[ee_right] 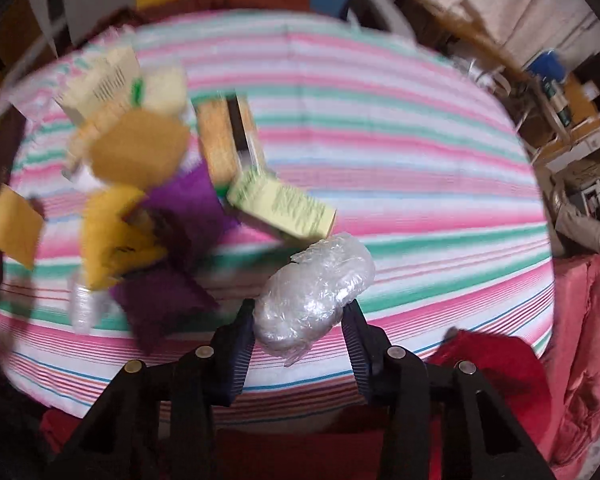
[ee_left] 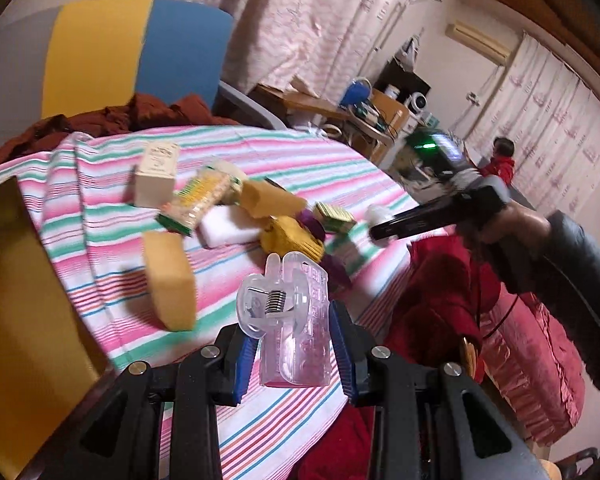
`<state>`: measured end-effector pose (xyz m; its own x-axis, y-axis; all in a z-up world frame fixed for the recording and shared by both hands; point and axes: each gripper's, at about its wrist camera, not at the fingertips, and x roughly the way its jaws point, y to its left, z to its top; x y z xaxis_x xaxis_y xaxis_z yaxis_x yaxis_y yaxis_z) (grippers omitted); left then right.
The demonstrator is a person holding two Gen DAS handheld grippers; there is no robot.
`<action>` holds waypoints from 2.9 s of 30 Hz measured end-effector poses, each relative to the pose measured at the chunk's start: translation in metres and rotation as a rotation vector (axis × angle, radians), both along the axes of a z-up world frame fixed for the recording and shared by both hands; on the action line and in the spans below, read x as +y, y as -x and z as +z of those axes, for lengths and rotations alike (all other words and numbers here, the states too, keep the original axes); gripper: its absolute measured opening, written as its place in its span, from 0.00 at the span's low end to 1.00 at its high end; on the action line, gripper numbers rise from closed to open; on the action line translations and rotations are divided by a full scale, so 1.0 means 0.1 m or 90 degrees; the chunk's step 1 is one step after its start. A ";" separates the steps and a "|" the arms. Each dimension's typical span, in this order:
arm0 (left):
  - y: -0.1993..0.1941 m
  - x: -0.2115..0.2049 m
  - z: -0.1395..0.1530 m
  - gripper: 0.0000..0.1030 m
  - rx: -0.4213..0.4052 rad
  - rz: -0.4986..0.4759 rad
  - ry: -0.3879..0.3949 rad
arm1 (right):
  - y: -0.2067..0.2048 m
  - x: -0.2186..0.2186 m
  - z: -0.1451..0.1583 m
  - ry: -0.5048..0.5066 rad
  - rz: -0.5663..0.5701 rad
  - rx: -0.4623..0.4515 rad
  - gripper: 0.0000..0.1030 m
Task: Organize objects
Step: 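Grasp the plastic-wrapped bundle with the right tool while the left tool carries the curler, then lower the curler and bundle into the gold tray and open both tools, then reach the left tool to the yellow sponge and grasp it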
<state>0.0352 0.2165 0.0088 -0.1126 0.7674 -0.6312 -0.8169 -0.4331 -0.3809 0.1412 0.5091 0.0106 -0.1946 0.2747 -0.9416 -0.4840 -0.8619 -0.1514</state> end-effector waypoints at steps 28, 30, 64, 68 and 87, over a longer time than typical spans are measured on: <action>0.70 -2.43 -0.06 0.47 0.052 0.524 0.106 | 1.89 -3.23 0.10 0.191 0.391 0.220 0.70; 0.67 -2.47 -0.03 0.47 0.056 0.528 0.108 | 1.84 -3.24 0.06 0.158 0.395 0.217 0.70; 0.34 -1.93 0.03 0.47 0.135 0.530 0.214 | 1.21 -3.11 0.10 0.027 0.287 0.362 0.86; 0.33 -1.86 0.02 0.47 0.140 0.513 0.218 | 1.16 -3.00 0.09 0.031 0.269 0.371 0.89; 0.26 -1.33 -0.05 0.47 0.156 0.392 0.225 | 0.80 -2.07 -0.06 0.017 0.110 0.357 0.89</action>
<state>0.0090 0.0838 0.0042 -0.6252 0.2764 -0.7299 -0.4306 -0.9021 0.0273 0.0608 0.3021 0.0045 -0.7053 0.1730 -0.6875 -0.3364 -0.9353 0.1097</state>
